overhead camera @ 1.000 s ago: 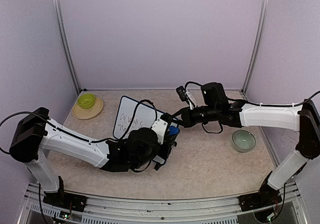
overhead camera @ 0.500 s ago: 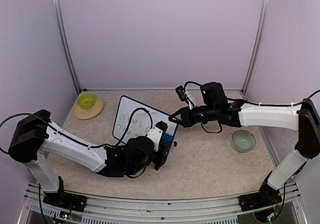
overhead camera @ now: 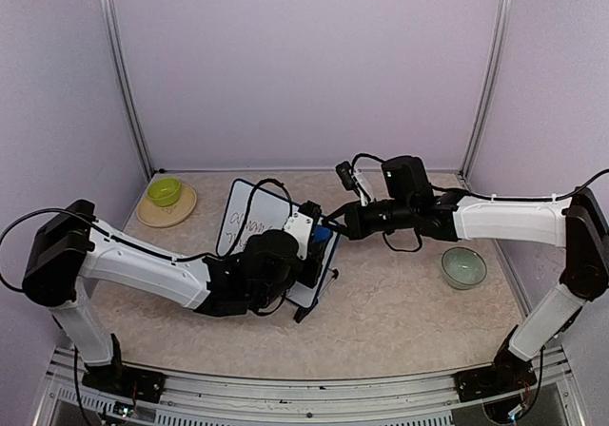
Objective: Erase the whiteboard
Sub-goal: Erase the center of the whiteboard.
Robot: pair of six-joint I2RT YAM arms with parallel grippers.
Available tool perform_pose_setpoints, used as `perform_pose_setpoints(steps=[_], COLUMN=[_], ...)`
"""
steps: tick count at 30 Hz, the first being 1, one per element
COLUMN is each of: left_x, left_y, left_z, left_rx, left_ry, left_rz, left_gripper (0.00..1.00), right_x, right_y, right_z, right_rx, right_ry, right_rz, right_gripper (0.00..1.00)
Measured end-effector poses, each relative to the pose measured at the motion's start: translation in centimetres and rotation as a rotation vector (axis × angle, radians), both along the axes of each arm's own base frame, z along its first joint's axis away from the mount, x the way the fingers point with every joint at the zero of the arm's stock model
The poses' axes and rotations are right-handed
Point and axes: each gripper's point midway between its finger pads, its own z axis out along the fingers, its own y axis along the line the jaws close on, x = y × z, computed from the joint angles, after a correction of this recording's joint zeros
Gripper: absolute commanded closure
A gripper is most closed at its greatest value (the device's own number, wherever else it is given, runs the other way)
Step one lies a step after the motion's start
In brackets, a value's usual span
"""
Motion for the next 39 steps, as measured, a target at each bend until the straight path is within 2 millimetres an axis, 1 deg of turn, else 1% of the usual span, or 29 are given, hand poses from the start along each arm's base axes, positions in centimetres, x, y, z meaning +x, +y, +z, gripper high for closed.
perform_pose_setpoints(steps=[6, 9, 12, 15, 17, 19, 28, 30, 34, 37, 39], left_x=[0.3, -0.1, -0.7, -1.3, -1.6, -1.8, -1.6, -1.3, -0.6, -0.3, -0.1], left_y=[-0.2, 0.3, 1.8, 3.3, 3.8, 4.0, 3.7, 3.1, 1.4, 0.9, 0.9], left_z=[-0.5, -1.0, -2.5, -4.7, -5.5, -5.8, -5.3, -4.7, -2.6, -1.8, -1.7], left_rx=[-0.004, -0.018, -0.002, 0.028, 0.034, 0.034, 0.056, 0.063, 0.041, 0.033, 0.035], left_ry=[0.001, 0.014, 0.045, 0.082, 0.098, 0.106, 0.097, 0.084, 0.048, 0.031, 0.028], left_rz=[0.003, 0.003, 0.011, 0.022, 0.027, 0.031, 0.032, 0.029, 0.025, 0.024, 0.024], left_gripper=[0.83, 0.83, 0.83, 0.83, 0.83, 0.83, 0.83, 0.83, 0.83, 0.83, 0.82], right_x=[0.3, 0.2, 0.1, 0.1, 0.1, 0.1, 0.1, 0.2, 0.3, 0.2, 0.3], right_y=[-0.3, -0.3, -0.2, -0.2, -0.2, -0.2, -0.2, -0.2, -0.4, -0.4, -0.4], right_z=[-0.2, -0.3, -0.2, -0.2, -0.2, -0.2, -0.2, -0.2, -0.3, -0.3, -0.3], right_rx=[-0.007, -0.007, -0.002, -0.001, -0.001, -0.001, -0.002, -0.003, -0.004, -0.003, -0.003], right_ry=[0.004, 0.008, 0.007, 0.007, 0.008, 0.008, 0.006, 0.006, 0.006, 0.006, 0.005], right_rz=[-0.018, -0.012, -0.004, -0.004, -0.004, -0.003, -0.006, -0.009, -0.013, -0.013, -0.014], right_gripper=[1.0, 1.0, 1.0, 1.0, 1.0, 1.0, 1.0, 1.0, 1.0, 1.0, 1.0])
